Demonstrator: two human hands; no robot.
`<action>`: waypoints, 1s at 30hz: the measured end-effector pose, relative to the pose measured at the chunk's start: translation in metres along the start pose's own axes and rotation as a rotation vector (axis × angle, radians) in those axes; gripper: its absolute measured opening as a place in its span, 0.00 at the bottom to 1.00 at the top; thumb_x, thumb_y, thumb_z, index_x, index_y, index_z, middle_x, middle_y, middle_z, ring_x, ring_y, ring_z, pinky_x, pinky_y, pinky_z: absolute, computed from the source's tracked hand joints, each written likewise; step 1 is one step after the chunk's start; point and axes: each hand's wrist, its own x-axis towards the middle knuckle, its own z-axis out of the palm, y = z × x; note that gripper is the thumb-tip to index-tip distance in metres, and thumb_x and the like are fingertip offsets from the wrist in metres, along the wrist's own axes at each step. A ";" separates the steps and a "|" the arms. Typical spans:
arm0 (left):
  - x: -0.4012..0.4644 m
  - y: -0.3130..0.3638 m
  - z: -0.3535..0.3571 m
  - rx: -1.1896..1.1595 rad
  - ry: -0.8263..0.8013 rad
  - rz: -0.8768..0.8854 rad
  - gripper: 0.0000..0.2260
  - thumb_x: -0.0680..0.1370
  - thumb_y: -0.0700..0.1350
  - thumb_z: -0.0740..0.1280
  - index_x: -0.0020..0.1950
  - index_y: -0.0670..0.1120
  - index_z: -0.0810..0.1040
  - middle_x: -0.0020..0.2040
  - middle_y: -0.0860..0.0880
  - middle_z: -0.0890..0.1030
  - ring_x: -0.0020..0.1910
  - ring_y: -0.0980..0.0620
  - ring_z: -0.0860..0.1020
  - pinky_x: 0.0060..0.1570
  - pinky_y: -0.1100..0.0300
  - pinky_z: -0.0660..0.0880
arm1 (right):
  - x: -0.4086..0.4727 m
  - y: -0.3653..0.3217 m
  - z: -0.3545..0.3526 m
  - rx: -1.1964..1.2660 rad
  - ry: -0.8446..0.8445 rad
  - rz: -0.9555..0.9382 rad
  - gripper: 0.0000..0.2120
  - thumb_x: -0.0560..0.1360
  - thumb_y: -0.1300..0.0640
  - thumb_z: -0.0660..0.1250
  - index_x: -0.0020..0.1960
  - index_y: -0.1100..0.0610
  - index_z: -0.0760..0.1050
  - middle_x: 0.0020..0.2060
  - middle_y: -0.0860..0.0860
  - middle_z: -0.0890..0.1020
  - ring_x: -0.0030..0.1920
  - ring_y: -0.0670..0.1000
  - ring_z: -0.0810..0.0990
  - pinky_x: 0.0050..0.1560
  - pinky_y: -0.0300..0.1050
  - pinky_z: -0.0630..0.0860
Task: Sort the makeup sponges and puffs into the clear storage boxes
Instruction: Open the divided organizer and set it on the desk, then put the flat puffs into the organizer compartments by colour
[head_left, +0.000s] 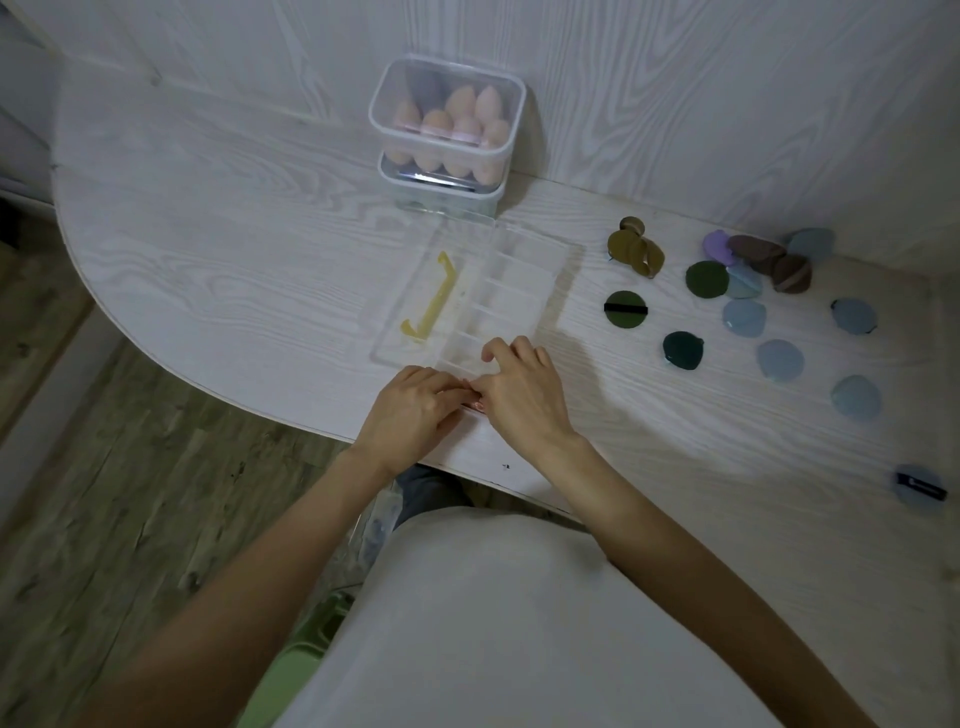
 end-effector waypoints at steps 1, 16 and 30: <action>0.001 0.002 -0.004 -0.027 -0.040 -0.021 0.13 0.66 0.38 0.73 0.49 0.47 0.83 0.46 0.48 0.83 0.41 0.46 0.80 0.44 0.55 0.74 | 0.000 0.002 -0.001 0.052 0.008 0.000 0.07 0.71 0.60 0.67 0.39 0.54 0.84 0.48 0.53 0.79 0.46 0.56 0.75 0.44 0.45 0.65; 0.149 0.083 -0.008 -0.438 -0.053 -0.033 0.08 0.77 0.47 0.65 0.53 0.50 0.80 0.46 0.54 0.82 0.44 0.58 0.78 0.42 0.68 0.70 | -0.091 0.160 -0.070 0.426 0.070 0.618 0.18 0.77 0.57 0.62 0.67 0.52 0.69 0.51 0.51 0.80 0.49 0.48 0.77 0.44 0.39 0.68; 0.306 0.167 0.127 -0.203 -0.314 0.172 0.20 0.75 0.42 0.65 0.67 0.41 0.71 0.64 0.38 0.72 0.59 0.36 0.70 0.57 0.45 0.70 | -0.102 0.275 -0.035 0.151 -0.014 0.873 0.21 0.76 0.54 0.63 0.68 0.55 0.68 0.66 0.62 0.68 0.61 0.64 0.67 0.58 0.54 0.67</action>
